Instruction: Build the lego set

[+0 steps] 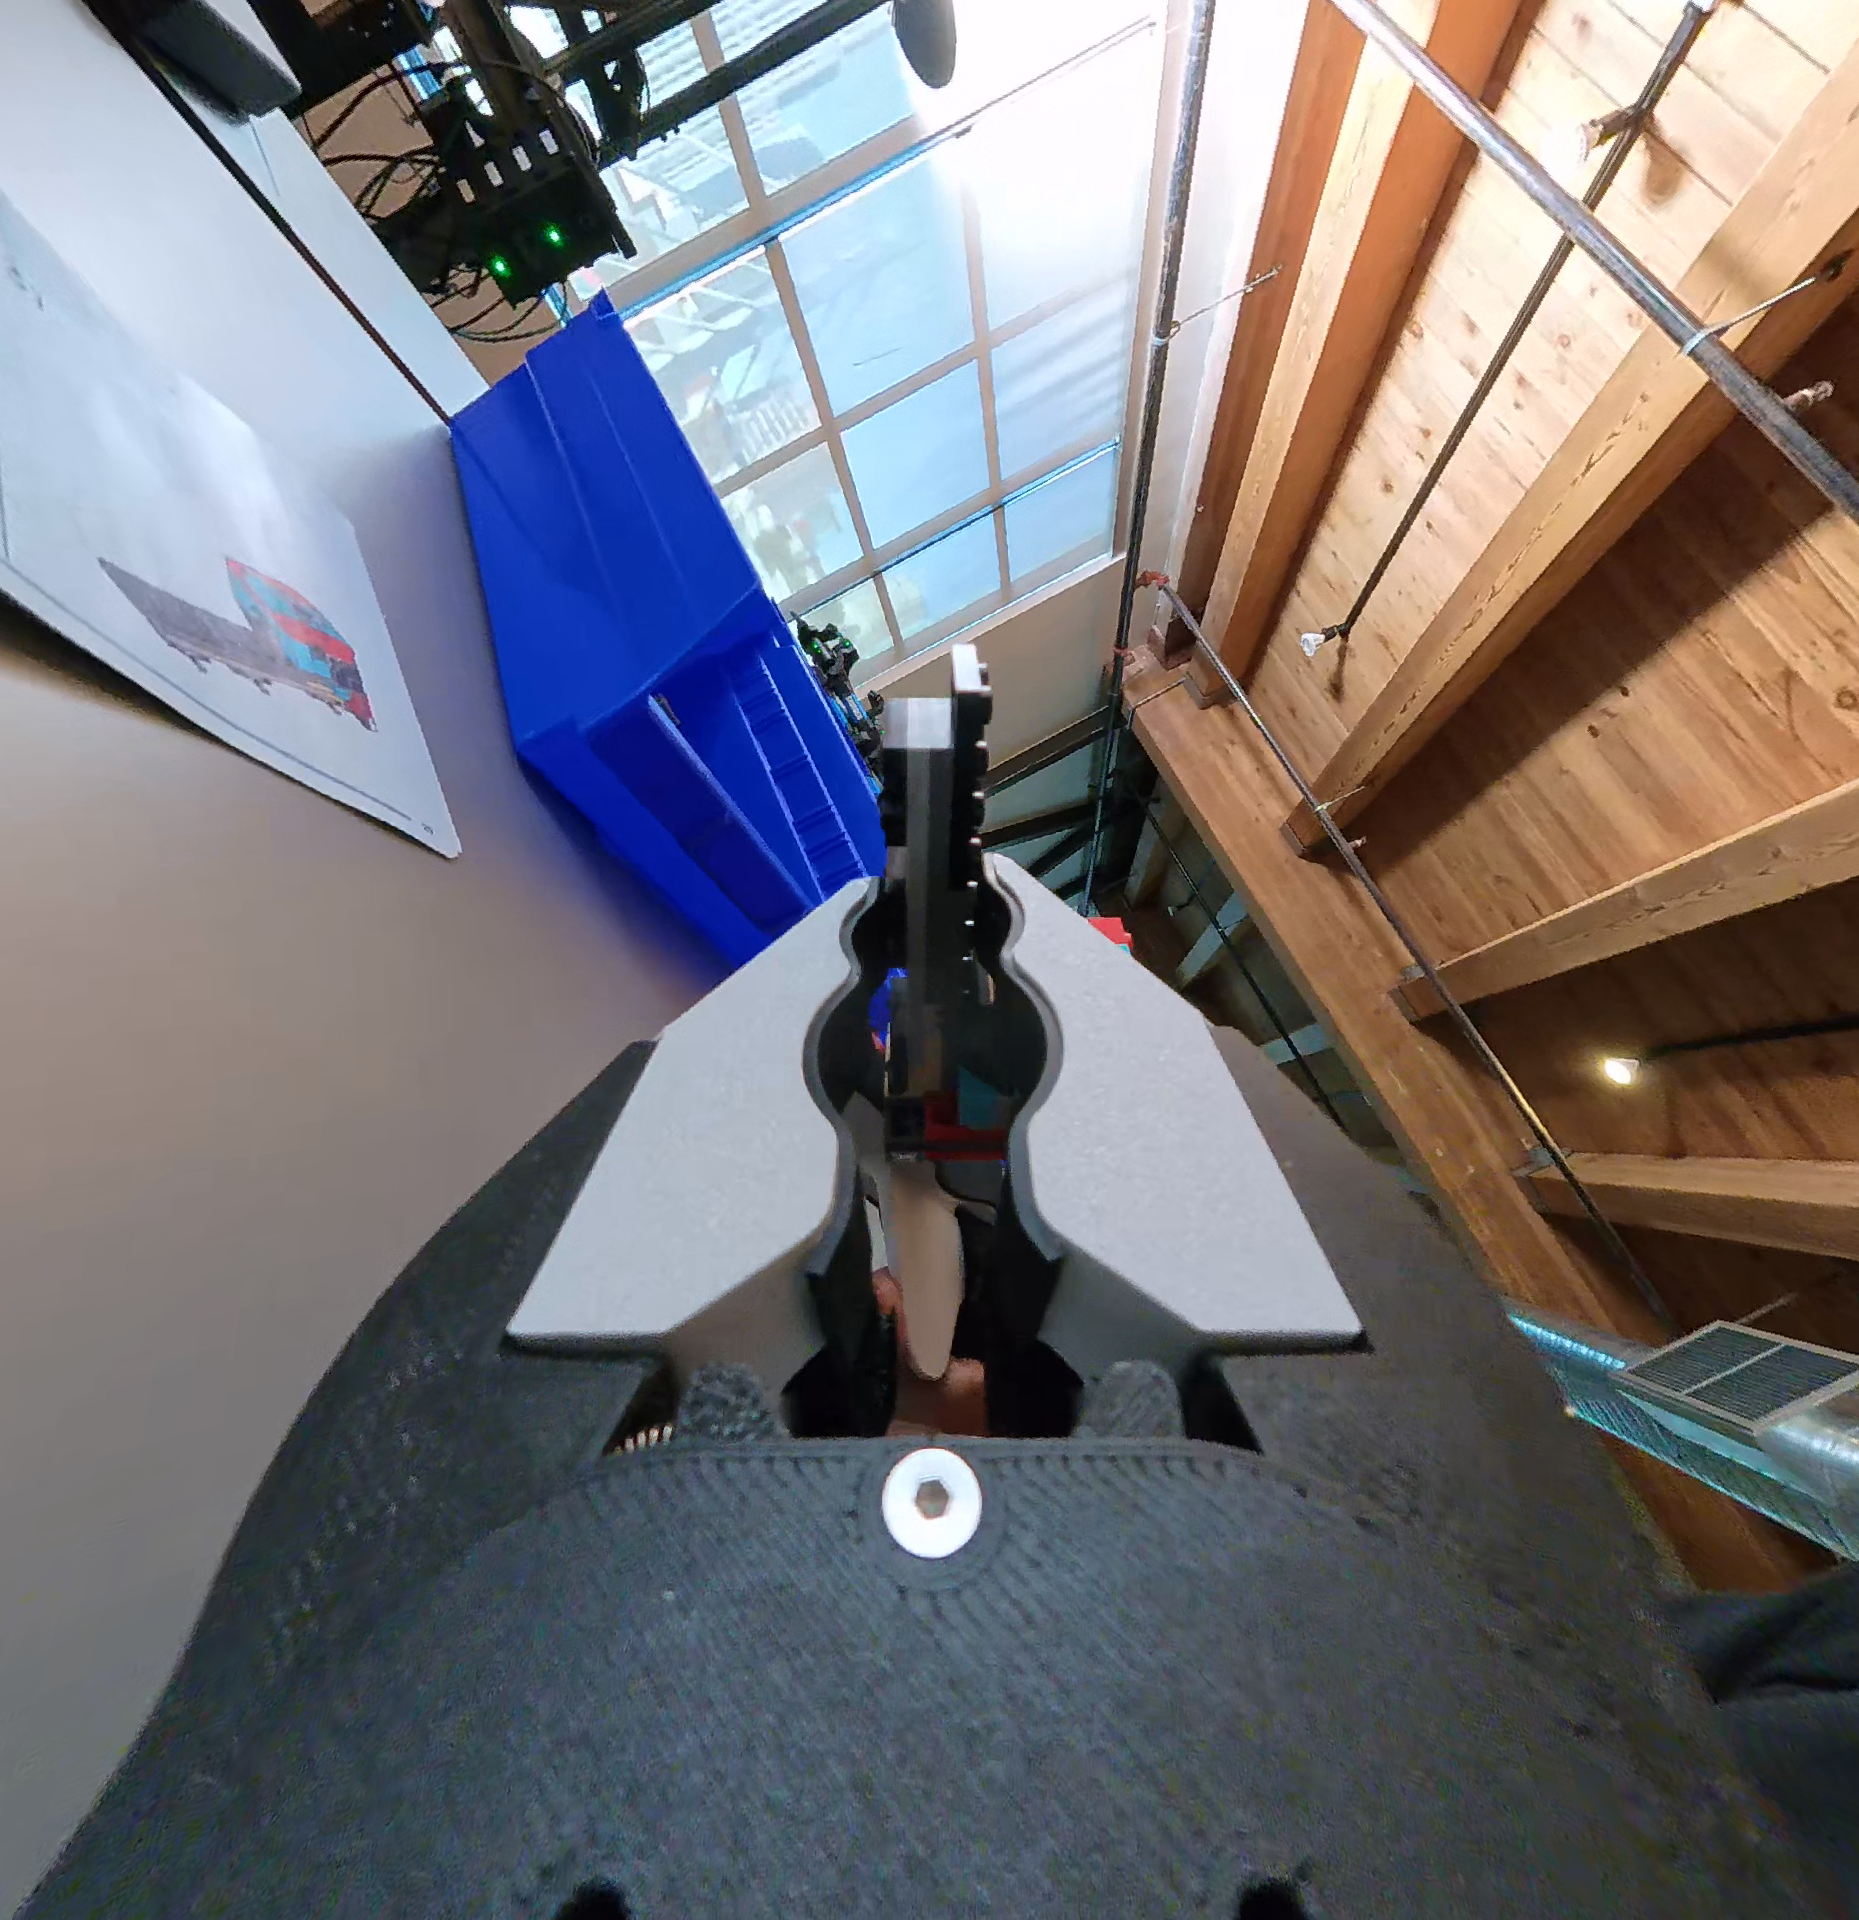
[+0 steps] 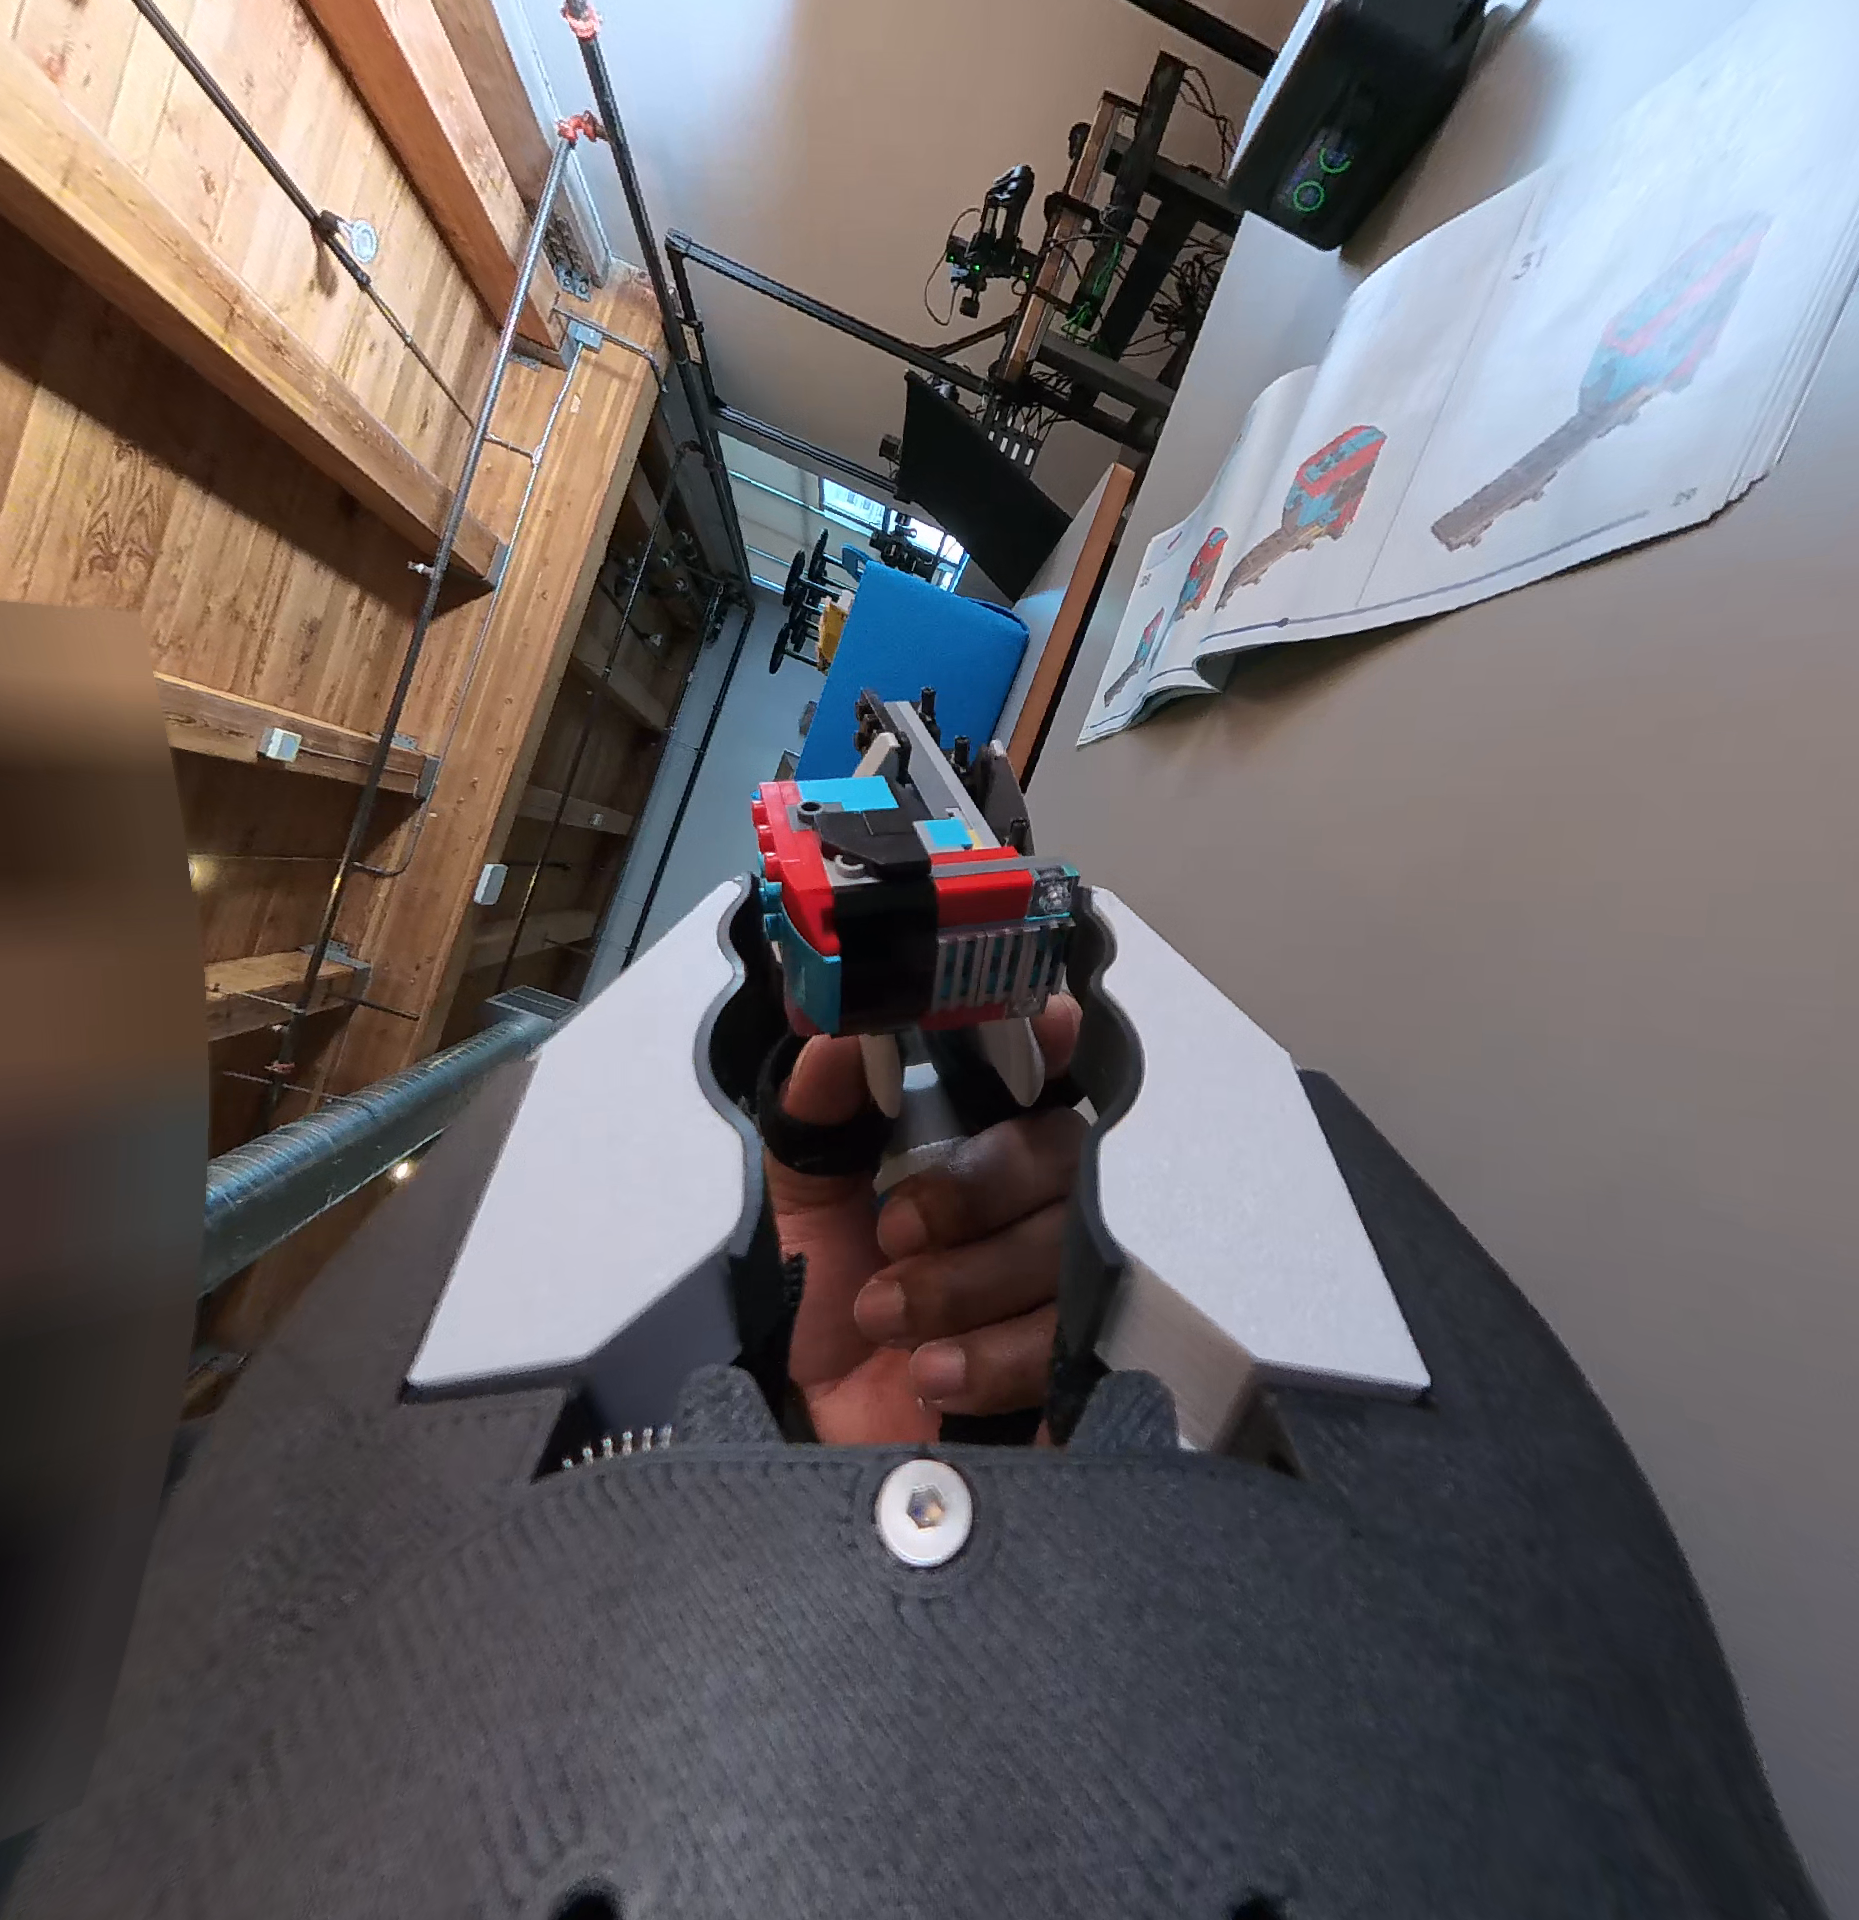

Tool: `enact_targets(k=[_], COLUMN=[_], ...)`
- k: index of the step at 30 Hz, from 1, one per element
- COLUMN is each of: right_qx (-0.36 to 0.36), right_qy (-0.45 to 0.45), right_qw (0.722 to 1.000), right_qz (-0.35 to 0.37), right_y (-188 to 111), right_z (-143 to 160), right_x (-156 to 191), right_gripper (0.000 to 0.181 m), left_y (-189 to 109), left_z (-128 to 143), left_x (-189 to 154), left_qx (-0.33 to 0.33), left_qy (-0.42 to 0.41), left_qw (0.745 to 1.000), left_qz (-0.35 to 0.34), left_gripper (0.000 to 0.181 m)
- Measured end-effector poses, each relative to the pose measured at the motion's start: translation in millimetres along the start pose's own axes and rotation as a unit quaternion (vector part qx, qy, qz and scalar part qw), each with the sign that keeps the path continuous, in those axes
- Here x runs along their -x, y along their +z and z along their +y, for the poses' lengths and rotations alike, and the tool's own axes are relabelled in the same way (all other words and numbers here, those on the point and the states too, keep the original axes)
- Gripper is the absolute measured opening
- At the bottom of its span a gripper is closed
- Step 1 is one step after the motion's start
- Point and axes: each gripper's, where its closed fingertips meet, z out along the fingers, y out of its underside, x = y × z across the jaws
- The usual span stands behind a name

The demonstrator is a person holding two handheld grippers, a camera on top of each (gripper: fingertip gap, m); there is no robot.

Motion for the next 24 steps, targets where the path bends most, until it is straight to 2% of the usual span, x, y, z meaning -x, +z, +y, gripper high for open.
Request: enact_targets(k=[13, 17, 20, 24], right_qx=[-0.002, 0.003, 0.006, -0.002], right_qy=[-0.003, -0.005, 0.001, 0.009], right_qw=[1.0, 1.0, 1.0, 1.0], right_qz=[0.002, 0.001, 0.007, 0.006], right_y=[2.3, 0.9, 1.6, 0.3], right_z=[-0.6, 1.2, 3.2, 1.1], right_x=[0.3, 1.2, -2.9, -5.7], right_gripper=[0.059, 0.071, 0.068, 0.055], left_y=[-0.1, -2.9, -2.9, -1.6], left_z=[-3.3, -8.9, -8.8, -5.5], left_x=[0.6, 7.1, 6.7, 7.4], left_qx=[-0.014, -0.032, -0.03, -0.023], left_qy=[-0.016, -0.026, -0.023, -0.019], left_qw=[1.0, 0.999, 0.999, 0.999], left_qz=[-0.004, -0.016, -0.016, -0.02], left_gripper=[0.015, 0.016, 0.016, 0.016])
